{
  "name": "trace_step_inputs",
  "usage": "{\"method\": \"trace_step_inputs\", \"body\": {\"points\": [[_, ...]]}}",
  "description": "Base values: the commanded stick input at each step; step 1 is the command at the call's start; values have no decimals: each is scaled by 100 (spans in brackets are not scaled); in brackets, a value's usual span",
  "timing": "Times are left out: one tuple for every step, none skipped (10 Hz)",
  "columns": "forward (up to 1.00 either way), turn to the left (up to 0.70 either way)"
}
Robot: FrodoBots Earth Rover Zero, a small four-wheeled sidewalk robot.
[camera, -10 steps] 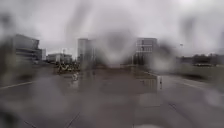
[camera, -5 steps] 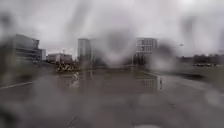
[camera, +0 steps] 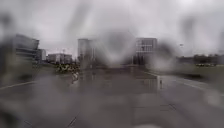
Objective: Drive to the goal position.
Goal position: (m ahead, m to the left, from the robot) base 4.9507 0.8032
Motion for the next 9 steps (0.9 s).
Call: {"method": "trace_step_inputs", "body": {"points": [[7,0],[7,0],[7,0],[7,0],[7,0],[7,0],[7,0],[7,0],[7,0]]}}
